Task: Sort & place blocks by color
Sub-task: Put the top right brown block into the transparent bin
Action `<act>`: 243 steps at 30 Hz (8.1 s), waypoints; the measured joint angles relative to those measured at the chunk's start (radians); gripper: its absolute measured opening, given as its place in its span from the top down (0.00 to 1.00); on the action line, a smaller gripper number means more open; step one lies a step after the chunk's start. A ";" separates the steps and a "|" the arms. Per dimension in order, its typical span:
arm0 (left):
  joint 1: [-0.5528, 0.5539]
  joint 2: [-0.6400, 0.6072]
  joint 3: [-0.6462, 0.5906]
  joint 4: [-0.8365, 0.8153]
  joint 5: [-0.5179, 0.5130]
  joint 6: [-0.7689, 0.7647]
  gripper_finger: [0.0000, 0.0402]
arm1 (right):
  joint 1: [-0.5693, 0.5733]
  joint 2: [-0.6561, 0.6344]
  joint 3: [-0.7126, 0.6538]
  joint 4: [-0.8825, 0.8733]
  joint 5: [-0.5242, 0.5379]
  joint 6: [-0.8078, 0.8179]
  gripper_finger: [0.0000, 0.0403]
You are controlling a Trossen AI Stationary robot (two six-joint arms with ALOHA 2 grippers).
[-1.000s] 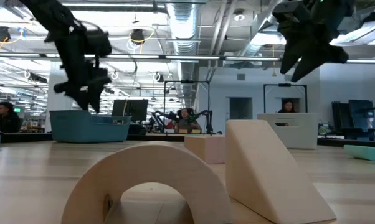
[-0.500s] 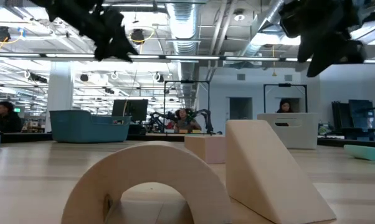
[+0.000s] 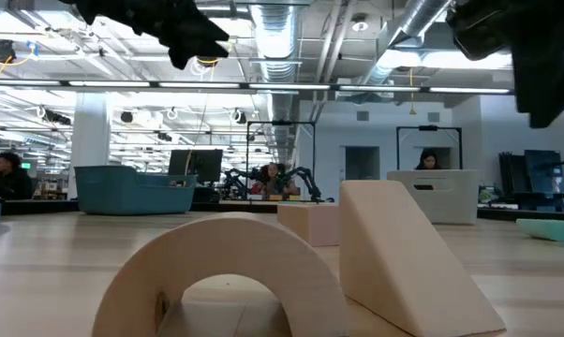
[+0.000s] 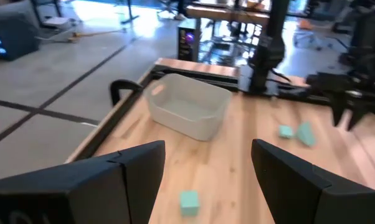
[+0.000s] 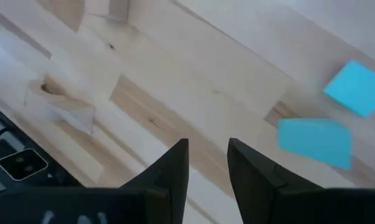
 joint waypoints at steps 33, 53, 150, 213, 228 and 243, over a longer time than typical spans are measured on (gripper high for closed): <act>-0.488 0.490 0.197 0.535 -0.390 -0.209 0.43 | 0.206 -0.162 -0.001 -0.322 0.244 -0.368 0.53; -0.779 0.624 0.476 0.072 -0.876 -0.418 0.43 | 0.285 -0.162 -0.103 -0.022 0.272 -0.480 0.51; -0.870 0.481 0.414 -0.797 -0.677 -0.662 0.43 | -0.110 0.562 0.428 0.085 0.208 -0.471 0.67; -0.395 0.754 0.418 0.363 0.012 -0.882 0.58 | -0.043 0.179 0.428 -0.107 0.822 -1.136 0.62; -0.383 0.703 0.416 0.104 -0.028 -0.779 0.75 | -0.045 0.176 0.428 -0.105 0.826 -1.059 0.47; -0.705 0.315 0.417 -0.970 -0.310 -0.970 0.74 | -0.065 0.153 0.430 -0.225 0.781 -0.715 0.44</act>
